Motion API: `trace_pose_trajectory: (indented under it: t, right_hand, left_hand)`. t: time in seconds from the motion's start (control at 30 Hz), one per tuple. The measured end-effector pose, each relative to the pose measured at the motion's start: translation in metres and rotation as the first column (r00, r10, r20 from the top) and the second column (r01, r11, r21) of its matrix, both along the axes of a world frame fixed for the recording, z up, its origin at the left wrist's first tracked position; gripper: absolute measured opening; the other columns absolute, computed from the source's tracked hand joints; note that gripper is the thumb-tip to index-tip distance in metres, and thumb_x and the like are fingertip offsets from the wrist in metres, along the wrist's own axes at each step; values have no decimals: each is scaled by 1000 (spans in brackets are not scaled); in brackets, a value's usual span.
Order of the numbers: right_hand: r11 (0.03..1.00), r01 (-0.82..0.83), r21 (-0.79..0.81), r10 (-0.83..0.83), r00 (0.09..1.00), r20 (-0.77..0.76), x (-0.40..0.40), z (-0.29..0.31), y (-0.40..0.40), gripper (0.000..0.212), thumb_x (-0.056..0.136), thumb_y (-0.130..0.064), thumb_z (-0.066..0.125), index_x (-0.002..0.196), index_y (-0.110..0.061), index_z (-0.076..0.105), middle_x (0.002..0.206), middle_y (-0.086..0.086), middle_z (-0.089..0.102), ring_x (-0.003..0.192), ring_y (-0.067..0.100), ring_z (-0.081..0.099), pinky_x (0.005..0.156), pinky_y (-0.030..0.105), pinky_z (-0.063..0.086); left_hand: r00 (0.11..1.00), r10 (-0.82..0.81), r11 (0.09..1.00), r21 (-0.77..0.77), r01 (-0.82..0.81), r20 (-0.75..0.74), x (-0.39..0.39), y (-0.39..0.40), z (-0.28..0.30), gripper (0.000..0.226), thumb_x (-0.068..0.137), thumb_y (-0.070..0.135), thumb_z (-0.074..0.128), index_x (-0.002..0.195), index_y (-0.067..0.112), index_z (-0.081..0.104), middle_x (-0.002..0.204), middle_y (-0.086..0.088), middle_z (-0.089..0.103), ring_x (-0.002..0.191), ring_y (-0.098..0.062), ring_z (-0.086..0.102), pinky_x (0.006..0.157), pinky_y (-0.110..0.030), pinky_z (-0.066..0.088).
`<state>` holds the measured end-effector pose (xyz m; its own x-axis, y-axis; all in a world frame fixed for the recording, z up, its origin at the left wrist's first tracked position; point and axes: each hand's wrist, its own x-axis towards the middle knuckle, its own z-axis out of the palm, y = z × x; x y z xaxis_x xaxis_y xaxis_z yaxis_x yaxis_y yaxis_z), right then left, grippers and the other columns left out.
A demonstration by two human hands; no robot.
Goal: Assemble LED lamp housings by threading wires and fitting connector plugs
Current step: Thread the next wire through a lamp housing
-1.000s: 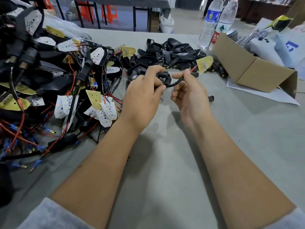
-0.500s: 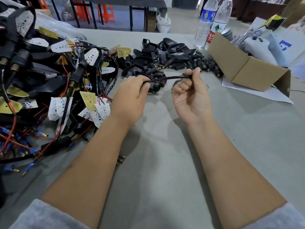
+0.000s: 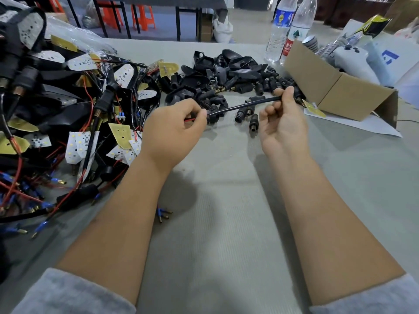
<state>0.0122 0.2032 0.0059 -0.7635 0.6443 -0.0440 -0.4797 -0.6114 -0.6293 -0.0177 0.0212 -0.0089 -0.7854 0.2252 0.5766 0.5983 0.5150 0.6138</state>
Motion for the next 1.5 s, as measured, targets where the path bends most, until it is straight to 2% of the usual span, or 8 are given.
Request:
trace_pose_trajectory:
  t: [0.23, 0.4, 0.53, 0.8, 0.97, 1.13, 1.27, 1.5]
  right_hand:
    - [962, -237, 137, 231, 971, 55, 3, -7, -14, 20, 100, -20, 52, 88, -9, 64, 57, -3, 49, 52, 8, 48, 54, 19, 46]
    - [706, -513, 489, 388, 857, 339, 2, -17, -31, 26, 102, -22, 49, 90, -6, 66, 63, 4, 60, 52, 13, 53, 52, 21, 45]
    - [743, -463, 483, 325, 881, 344, 0, -19, -33, 24, 102, -24, 49, 89, -7, 60, 72, 13, 68, 56, 17, 60, 55, 24, 51]
    - [678, -430, 596, 239, 896, 374, 2, -20, -32, 15, 92, -5, 62, 80, -13, 59, 62, 3, 63, 51, 12, 55, 53, 23, 45]
    - [647, -491, 583, 317, 869, 380, 4, -17, -37, 17, 99, -11, 52, 87, -7, 63, 70, 5, 71, 55, 13, 61, 53, 21, 50]
    - [732, -397, 554, 259, 914, 313, 6, -15, -35, 16, 95, -6, 59, 80, -11, 57, 66, 6, 67, 55, 15, 60, 58, 25, 52]
    - [739, -323, 592, 178, 940, 291, 6, -15, -36, 20, 90, 0, 63, 78, -12, 53, 66, 9, 63, 51, 13, 55, 54, 24, 48]
    - [688, -294, 664, 127, 949, 288, 7, -15, -40, 16, 97, -5, 54, 84, -8, 62, 69, 8, 68, 53, 14, 59, 55, 24, 51]
  left_hand:
    - [1000, -20, 1000, 4, 20, 20, -2, 2, -6, 24, 97, 30, 53, 77, 19, 62, 49, 8, 47, 54, -8, 45, 53, -25, 32]
    - [1000, -11, 984, -180, 6, -24, -3, 11, -9, 29, 97, 33, 46, 88, 16, 67, 72, 9, 55, 76, -12, 53, 67, -34, 41]
    - [962, 239, 945, -257, -201, 130, -20, 2, -11, 33, 99, 30, 44, 119, 22, 68, 136, -15, 49, 131, -33, 39, 109, -39, 31]
    - [914, 319, 865, -471, -174, 249, -19, 2, -14, 43, 96, 40, 40, 135, 29, 55, 141, -16, 44, 130, -34, 39, 108, -42, 31]
    - [930, 244, 959, -210, -190, 276, -16, -1, -10, 53, 94, 31, 47, 147, 27, 41, 131, -11, 57, 117, -30, 54, 100, -41, 44]
    - [932, 171, 957, 172, -235, 318, -13, -1, -7, 32, 95, 26, 53, 126, 22, 58, 87, 13, 64, 86, -9, 60, 70, -17, 38]
    - [934, 141, 941, 248, -229, 327, -15, -3, -6, 22, 94, 37, 55, 109, 23, 64, 84, 8, 69, 74, -4, 60, 64, -8, 42]
    - [937, 110, 935, 286, -211, 331, -17, -2, -9, 15, 93, 40, 58, 96, 26, 63, 78, -2, 69, 74, -11, 65, 69, -24, 50]
